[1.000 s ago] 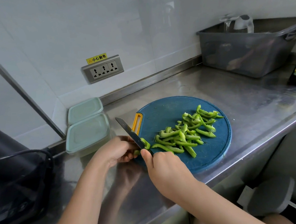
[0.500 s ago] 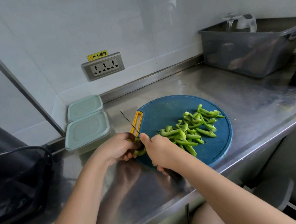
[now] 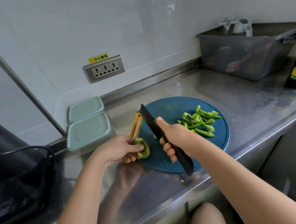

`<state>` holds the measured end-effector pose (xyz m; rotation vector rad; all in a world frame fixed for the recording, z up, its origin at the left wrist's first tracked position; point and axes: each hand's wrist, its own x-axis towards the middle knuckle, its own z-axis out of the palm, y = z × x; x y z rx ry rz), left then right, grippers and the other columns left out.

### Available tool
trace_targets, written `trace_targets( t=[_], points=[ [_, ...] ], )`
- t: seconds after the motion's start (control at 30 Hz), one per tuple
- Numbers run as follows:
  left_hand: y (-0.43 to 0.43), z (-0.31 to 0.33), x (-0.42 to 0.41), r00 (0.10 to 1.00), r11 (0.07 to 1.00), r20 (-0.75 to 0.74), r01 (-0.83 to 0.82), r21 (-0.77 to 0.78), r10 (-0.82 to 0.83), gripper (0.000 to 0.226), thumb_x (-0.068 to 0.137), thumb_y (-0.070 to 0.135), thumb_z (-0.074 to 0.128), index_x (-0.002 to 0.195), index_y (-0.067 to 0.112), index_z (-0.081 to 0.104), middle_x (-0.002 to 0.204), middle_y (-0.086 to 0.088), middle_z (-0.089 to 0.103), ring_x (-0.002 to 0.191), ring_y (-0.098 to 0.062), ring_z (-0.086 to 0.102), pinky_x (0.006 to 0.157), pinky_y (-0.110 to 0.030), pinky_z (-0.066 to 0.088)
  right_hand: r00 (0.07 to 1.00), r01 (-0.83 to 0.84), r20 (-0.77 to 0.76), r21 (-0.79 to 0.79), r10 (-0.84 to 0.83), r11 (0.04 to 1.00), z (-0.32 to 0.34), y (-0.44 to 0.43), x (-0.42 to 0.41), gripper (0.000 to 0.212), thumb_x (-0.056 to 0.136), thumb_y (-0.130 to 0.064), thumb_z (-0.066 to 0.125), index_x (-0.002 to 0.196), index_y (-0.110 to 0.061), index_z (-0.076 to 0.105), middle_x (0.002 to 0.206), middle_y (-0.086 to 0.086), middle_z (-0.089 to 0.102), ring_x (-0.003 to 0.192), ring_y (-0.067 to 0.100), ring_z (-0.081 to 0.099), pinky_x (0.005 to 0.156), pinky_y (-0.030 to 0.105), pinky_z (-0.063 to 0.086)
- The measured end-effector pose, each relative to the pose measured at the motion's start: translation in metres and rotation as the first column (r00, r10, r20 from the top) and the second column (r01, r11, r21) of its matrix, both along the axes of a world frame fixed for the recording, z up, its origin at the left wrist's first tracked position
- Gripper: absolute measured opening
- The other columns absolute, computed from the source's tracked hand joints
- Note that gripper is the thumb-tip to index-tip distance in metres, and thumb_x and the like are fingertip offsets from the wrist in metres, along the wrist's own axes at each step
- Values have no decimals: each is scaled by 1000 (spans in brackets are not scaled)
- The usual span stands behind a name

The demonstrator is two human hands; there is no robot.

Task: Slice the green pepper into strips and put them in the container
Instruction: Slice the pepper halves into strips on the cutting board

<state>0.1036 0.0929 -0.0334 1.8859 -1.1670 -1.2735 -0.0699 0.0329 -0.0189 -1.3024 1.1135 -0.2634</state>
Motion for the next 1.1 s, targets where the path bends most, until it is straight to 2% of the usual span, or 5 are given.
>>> trace_targets(
  t=[0.17, 0.33, 0.43, 0.73, 1.1],
  points=[
    [-2, 0, -1, 998, 998, -19, -65, -1, 65, 9, 89, 10, 62, 80, 10, 62, 51, 4, 60, 41, -4, 53, 39, -13, 40, 993, 19, 117, 62, -27, 998, 12, 8, -26, 60, 89, -67, 32, 68, -13, 44, 45, 0, 37, 32, 14, 33, 35, 19, 32],
    [-4, -6, 0, 990, 989, 16, -139, -58, 140, 4, 90, 13, 62, 86, 13, 62, 55, 1, 60, 42, -4, 48, 42, -13, 38, 994, -80, -102, -458, 37, 885, -1, 48, -20, 62, 93, -59, 31, 54, -13, 41, 38, -2, 38, 38, 20, 38, 47, 26, 34],
    [-4, -6, 1, 991, 990, 7, -133, -39, 133, 14, 91, 14, 60, 78, 13, 63, 52, 4, 60, 41, -2, 46, 41, -12, 38, 980, -136, -200, -594, 19, 793, -9, 72, -17, 61, 94, -58, 29, 51, -15, 32, 50, 1, 34, 60, 27, 37, 58, 31, 30],
    [-8, -11, 2, 985, 988, 83, -146, -58, 150, 21, 94, 6, 51, 74, 11, 57, 43, 6, 55, 43, -6, 46, 41, -15, 38, 958, -205, -286, -600, 31, 773, -24, 98, -5, 54, 93, -60, 17, 62, -19, 31, 68, 1, 37, 77, 27, 42, 67, 33, 35],
    [-12, -20, 14, 996, 996, 60, -70, -49, 73, 12, 86, 21, 61, 79, 11, 61, 79, -12, 55, 58, -14, 46, 46, -19, 39, 922, -276, -387, -641, 9, 716, -26, 105, -1, 50, 94, -59, 13, 64, -20, 24, 78, 1, 41, 76, 23, 38, 65, 32, 32]
  ],
)
